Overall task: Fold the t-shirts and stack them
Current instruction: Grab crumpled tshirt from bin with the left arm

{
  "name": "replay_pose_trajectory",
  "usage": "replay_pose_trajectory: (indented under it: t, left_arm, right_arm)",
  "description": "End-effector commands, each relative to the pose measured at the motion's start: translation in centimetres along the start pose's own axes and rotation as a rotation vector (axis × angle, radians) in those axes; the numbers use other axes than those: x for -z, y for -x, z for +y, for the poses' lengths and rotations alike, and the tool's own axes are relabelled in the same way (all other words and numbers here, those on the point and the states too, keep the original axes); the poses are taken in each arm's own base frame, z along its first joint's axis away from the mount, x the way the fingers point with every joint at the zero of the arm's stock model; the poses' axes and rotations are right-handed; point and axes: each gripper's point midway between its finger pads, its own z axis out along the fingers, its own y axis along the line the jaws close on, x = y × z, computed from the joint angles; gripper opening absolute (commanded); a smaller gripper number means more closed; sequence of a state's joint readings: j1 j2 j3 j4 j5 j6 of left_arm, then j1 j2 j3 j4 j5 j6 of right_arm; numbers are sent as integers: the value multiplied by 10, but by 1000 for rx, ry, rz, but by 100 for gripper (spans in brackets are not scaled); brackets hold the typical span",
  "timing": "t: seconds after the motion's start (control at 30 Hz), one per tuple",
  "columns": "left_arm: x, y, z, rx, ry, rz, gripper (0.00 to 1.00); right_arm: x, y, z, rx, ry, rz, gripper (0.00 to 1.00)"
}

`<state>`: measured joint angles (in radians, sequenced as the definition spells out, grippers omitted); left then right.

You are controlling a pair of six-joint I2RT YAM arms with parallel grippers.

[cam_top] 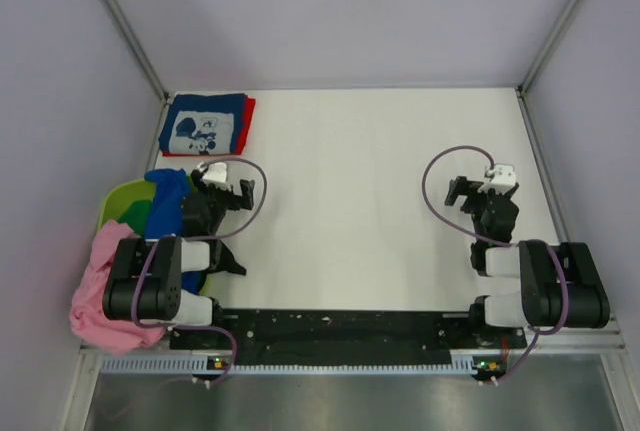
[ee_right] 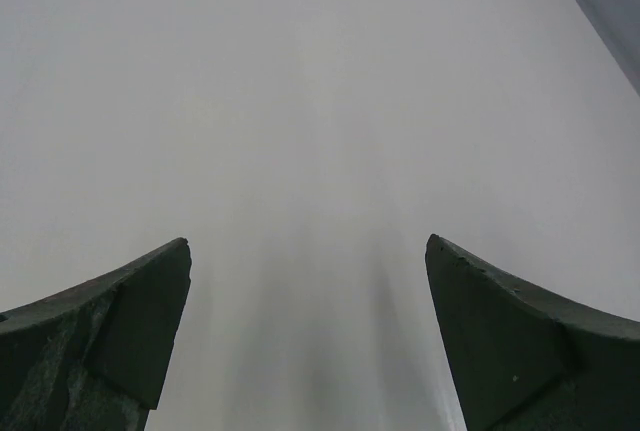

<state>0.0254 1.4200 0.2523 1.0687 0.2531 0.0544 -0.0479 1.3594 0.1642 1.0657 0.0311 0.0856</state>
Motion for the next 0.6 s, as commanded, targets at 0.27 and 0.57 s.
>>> replay_pose_trajectory:
  t: [0.27,0.57]
  left_arm:
    - [-6,32,2,2,-14,-39,99]
    - [5,165,-37,-49,-340,182,99]
  right_arm:
    - [-2,37,9,18,37,-50,99]
    - [36,170,100,-173,480,-181,99]
